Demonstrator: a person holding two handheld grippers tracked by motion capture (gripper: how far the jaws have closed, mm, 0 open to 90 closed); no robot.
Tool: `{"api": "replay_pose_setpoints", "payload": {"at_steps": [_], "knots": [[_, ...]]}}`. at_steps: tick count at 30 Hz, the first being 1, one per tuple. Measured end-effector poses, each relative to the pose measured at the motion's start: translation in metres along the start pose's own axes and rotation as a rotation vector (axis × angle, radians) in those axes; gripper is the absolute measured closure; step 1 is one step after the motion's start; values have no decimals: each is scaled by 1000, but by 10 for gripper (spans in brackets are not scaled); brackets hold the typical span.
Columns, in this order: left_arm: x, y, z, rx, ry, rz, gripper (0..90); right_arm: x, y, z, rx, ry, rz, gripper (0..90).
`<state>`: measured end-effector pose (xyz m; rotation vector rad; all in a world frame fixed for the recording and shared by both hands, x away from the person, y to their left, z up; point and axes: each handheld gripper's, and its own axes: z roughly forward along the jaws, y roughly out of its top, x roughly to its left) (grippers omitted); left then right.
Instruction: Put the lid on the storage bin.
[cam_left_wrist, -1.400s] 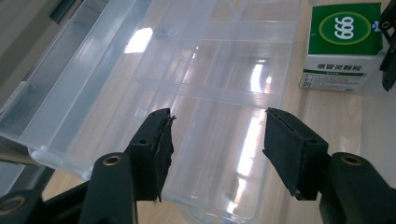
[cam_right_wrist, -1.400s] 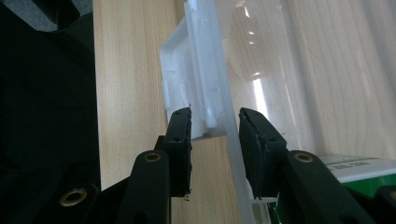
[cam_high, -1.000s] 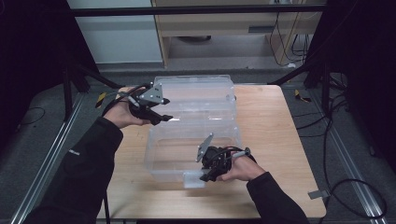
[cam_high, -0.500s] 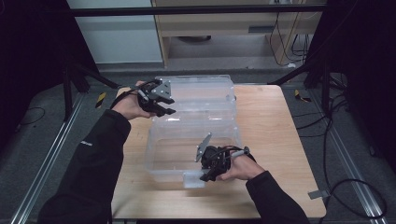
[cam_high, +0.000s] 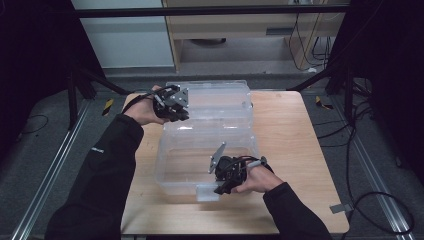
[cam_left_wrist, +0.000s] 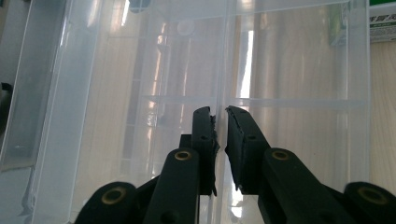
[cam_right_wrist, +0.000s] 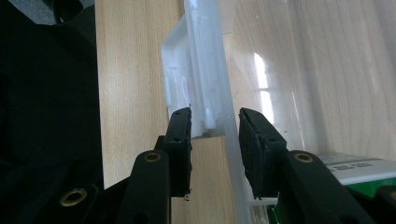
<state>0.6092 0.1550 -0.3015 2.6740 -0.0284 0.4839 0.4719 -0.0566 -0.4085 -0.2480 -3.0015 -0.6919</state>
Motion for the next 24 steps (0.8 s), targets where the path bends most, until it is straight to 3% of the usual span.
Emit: {"api": "replay_pose_setpoints", "payload": {"at_steps": [14, 21, 24], "knots": [[2, 14, -1, 96, -52, 21, 873, 0, 1, 0, 8, 0, 7, 655], [-1, 20, -5, 131, -59, 27, 884, 0, 1, 0, 7, -4, 0, 658], [-3, 23, -7, 125, -58, 35, 885, 1, 0, 1, 3, -8, -9, 659]]}}
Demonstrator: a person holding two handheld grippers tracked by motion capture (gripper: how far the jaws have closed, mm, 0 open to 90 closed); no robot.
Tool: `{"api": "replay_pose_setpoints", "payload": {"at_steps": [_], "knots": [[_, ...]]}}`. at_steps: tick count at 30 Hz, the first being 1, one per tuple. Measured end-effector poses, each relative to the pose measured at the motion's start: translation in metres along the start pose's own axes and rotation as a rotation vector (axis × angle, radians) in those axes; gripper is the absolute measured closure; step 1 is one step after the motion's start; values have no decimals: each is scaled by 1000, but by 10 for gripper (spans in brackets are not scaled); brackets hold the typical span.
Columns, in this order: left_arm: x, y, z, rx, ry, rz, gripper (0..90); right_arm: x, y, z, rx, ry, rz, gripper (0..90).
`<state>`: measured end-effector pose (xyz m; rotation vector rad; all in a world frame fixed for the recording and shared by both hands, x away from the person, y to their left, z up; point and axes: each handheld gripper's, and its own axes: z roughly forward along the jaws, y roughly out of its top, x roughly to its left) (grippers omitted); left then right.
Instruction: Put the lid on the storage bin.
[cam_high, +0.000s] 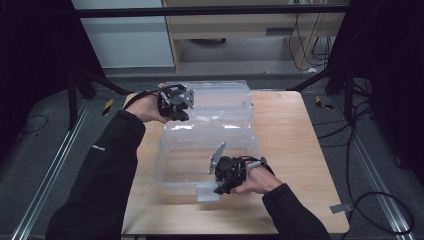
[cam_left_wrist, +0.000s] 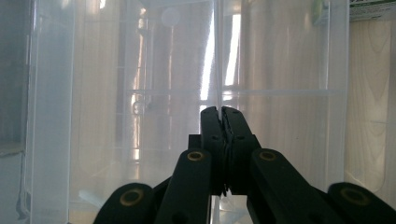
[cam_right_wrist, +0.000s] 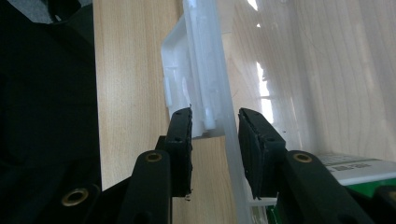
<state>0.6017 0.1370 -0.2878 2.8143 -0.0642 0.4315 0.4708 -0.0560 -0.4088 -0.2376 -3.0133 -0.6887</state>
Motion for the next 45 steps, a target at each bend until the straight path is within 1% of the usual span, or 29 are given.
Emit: {"api": "replay_pose_setpoints", "payload": {"at_steps": [3, 5, 6, 8, 9, 10, 12, 13, 14, 15, 16, 20, 25, 26, 27, 30, 32, 36, 39, 42, 45], "knots": [[-3, 2, -3, 6, -7, -1, 888, 1, 0, 0, 1, -8, 3, 659], [-6, 3, -5, 8, -6, 7, 888, 1, 0, 0, 1, -9, 3, 660], [-8, 4, -6, 10, -11, -2, 888, 1, 0, 0, 2, -10, 5, 660], [-11, 4, -8, 3, -11, 10, 889, 2, 0, 0, -1, -13, 6, 660], [-13, 5, -9, 5, -11, 12, 889, 3, 0, 0, 3, -16, 13, 661], [-15, 5, -11, 8, -14, 8, 889, 3, -1, 0, 1, -18, 9, 661], [-20, 6, -13, 7, -12, 8, 890, 2, 0, 0, 0, -21, 0, 661], [-22, 6, -14, 6, -7, 15, 889, 3, 0, 0, 1, -21, 1, 661], [-25, 7, -14, 7, -5, 10, 890, 3, 0, 0, 0, -24, 5, 661], [-29, 7, -16, 8, 1, 18, 890, 3, 0, 0, 0, -24, 4, 659], [-29, 7, -16, 8, 1, 18, 890, 3, 0, 0, 0, -24, 4, 659], [-40, 8, -19, 6, 13, 9, 892, 3, 1, 1, 6, -25, -2, 658], [-53, 8, -22, 11, 40, 17, 891, 5, 0, 1, -5, -30, 0, 658], [-56, 8, -22, 5, 46, 15, 891, 5, -1, 1, -7, -30, 2, 658], [-58, 9, -23, 9, 53, 19, 891, 5, -1, 1, -9, -31, -1, 658], [-65, 9, -23, 2, 71, 23, 890, 5, -1, 1, -8, -36, -11, 658], [-70, 7, -23, -5, 85, 16, 890, 5, -1, 1, -7, -36, -7, 658], [-78, 7, -24, -4, 113, 13, 887, 5, -2, 1, -15, -35, -4, 658], [-84, 9, -24, 10, 142, 19, 883, 5, -1, 1, -14, -34, -5, 657], [-91, 9, -23, 12, 166, 8, 877, 6, -1, 1, -14, -39, -3, 654], [-96, 8, -23, 10, 186, 7, 875, 7, -1, 2, -13, -43, -5, 653]]}}
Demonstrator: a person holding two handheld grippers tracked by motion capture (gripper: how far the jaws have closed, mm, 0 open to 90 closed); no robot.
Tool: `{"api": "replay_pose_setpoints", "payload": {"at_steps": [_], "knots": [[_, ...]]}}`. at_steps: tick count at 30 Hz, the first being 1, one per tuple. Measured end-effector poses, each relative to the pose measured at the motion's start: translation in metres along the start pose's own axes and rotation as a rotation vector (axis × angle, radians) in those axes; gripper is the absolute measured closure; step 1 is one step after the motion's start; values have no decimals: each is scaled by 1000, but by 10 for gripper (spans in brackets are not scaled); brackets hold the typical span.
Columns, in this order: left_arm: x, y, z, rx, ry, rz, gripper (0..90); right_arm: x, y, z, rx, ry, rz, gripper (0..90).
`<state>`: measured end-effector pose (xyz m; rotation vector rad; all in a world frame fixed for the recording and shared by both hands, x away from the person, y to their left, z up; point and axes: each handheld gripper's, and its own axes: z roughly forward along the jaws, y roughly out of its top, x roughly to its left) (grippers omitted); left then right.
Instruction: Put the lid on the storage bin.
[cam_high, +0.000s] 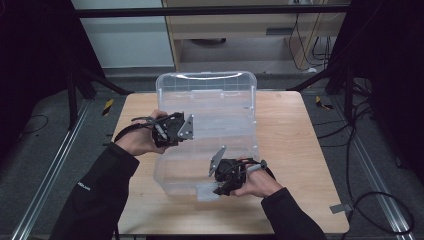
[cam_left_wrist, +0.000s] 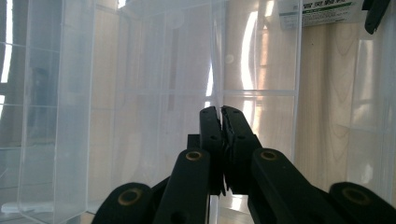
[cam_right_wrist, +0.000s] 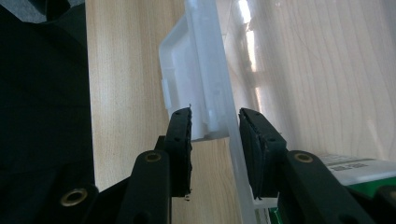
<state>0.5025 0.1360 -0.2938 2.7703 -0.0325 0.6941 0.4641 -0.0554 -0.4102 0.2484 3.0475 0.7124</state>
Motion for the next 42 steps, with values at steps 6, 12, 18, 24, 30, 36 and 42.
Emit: {"api": "replay_pose_setpoints", "payload": {"at_steps": [6, 12, 18, 24, 30, 36, 42], "knots": [[-9, 0, -2, -1, 23, 16, 869, 0, 0, 0, -1, 0, -2, 653], [-18, -4, -3, -27, 29, 6, 866, 1, 0, 0, 4, -5, 1, 650], [-26, -5, -2, -28, 40, 13, 855, 1, -1, 0, -8, -9, 5, 647], [-31, -7, -3, -31, 36, -3, 851, 3, -2, -1, -10, -19, -1, 643], [-35, -10, -3, -39, 41, -12, 848, 4, -3, -2, -16, -33, -1, 633], [-39, -10, -2, -46, 37, -23, 845, 9, -2, -4, -15, -69, -4, 618], [-40, -10, -2, -49, 32, -16, 840, 10, -11, -21, -108, -83, 6, 572]]}}
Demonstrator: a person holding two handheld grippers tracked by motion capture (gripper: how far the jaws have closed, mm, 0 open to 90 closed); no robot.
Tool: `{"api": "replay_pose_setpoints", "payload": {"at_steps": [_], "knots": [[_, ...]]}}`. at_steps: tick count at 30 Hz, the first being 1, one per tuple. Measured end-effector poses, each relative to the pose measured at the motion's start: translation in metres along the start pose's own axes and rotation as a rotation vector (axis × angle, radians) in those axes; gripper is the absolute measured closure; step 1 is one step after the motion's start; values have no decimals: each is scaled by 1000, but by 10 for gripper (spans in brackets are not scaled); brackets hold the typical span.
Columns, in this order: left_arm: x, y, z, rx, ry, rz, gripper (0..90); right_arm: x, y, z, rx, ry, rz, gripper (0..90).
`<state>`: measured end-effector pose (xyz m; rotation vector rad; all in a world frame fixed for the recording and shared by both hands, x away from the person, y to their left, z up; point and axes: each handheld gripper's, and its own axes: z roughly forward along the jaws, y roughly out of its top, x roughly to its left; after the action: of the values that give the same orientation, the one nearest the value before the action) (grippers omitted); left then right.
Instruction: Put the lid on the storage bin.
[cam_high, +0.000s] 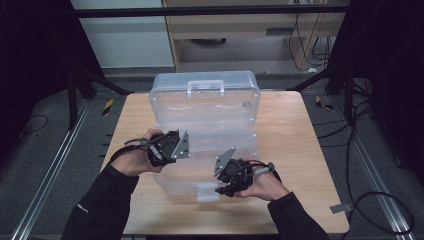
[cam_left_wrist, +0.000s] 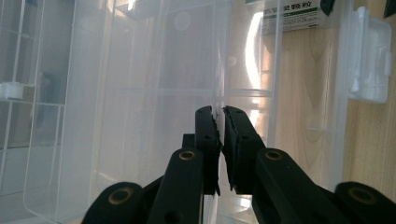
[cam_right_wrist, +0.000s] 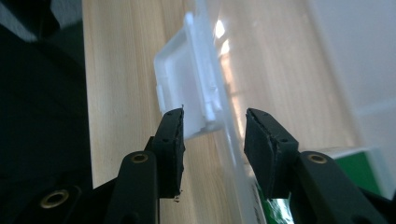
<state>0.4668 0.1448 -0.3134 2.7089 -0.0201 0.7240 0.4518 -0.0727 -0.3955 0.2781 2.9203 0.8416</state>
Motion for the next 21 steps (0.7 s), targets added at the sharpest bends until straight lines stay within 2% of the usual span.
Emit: {"api": "replay_pose_setpoints", "payload": {"at_steps": [3, 7, 10, 13, 16, 21], "knots": [[0, 0, 0, -1, -6, -6, 838, -1, -8, -15, -88, -5, 23, 587], [0, -1, 0, -14, -19, -20, 837, -1, -19, -33, -181, -54, 47, 647], [1, -2, 0, -16, -31, -23, 837, -4, -30, -45, -255, -86, 108, 735], [0, -2, 1, -12, -36, -28, 836, -7, -40, -52, -299, -110, 161, 800], [1, -1, 1, -6, -36, -21, 834, -9, -48, -60, -345, -134, 189, 874], [0, 0, 1, -1, -36, -24, 831, -13, -50, -76, -434, -149, 242, 898]]}}
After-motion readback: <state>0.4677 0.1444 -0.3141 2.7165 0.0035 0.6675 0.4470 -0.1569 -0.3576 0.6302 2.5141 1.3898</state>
